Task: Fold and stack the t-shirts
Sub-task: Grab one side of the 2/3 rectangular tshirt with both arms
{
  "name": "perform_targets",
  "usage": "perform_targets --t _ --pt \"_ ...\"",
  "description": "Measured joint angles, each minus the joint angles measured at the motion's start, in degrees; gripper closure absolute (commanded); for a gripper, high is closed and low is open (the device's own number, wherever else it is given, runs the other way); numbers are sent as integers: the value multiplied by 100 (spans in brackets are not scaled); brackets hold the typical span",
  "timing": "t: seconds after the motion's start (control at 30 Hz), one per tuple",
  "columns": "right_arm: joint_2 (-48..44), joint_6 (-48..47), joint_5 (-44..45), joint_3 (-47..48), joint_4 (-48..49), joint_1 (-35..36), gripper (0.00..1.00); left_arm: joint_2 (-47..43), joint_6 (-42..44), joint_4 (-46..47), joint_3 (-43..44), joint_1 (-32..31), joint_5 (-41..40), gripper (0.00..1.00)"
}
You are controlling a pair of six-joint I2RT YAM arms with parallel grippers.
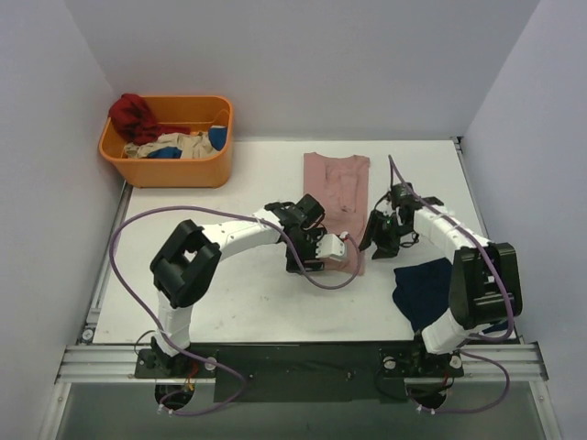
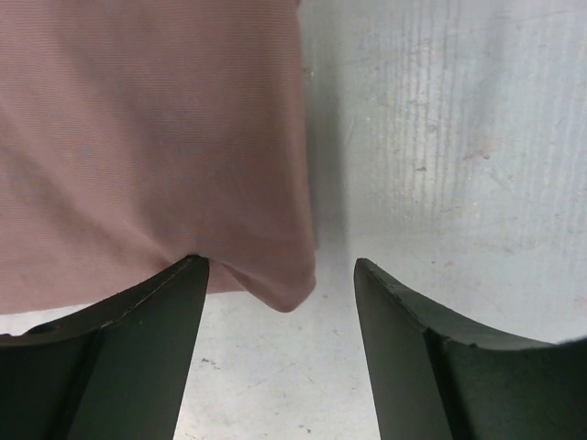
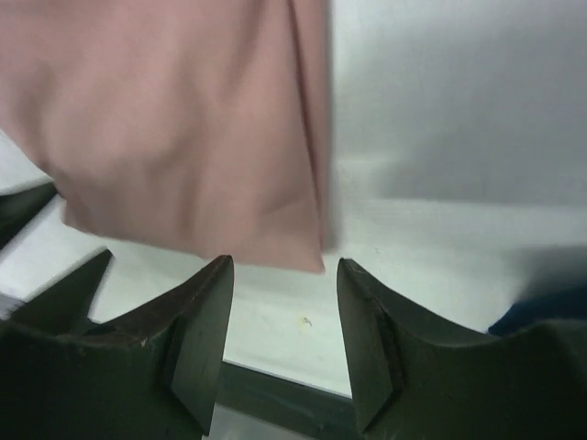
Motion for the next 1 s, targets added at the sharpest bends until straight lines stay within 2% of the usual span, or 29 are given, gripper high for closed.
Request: perform_targets --t 0.1,0.27,0.3,0.33,0.37,0.4,0.43,0.6,0.8,1.0 --pt "-146 146 -149 -780 181 52 56 -37 7 363 -219 -28 -190 39" --pt "-122 400 -540 -1440 662 48 60 -90 35 866 -643 -79 -584 71" --pt "-96 452 -623 -1462 778 39 62 -90 48 933 -667 -92 -643 74" --pt "-66 503 -739 -1491 962 20 70 -90 55 992 -673 -96 -704 82" --pt "-35 579 -848 -1523 1143 -2 80 -90 66 1051 -675 -96 -748 95" --pt "0 623 -927 -1545 1296 -20 98 -90 68 1073 -675 -96 -772 100" --pt "48 667 -994 -1567 1434 -28 100 -92 52 1084 -675 -96 -789 100" --pt "136 848 -1419 -1853 1792 -323 100 -114 2 1019 -673 -81 -807 100" --pt "-566 538 -1718 -2365 1252 -992 100 -369 105 741 -791 -50 -586 100" --pt "-1161 304 -1797 -2780 675 -601 100 -715 -131 151 -1014 -413 -363 100"
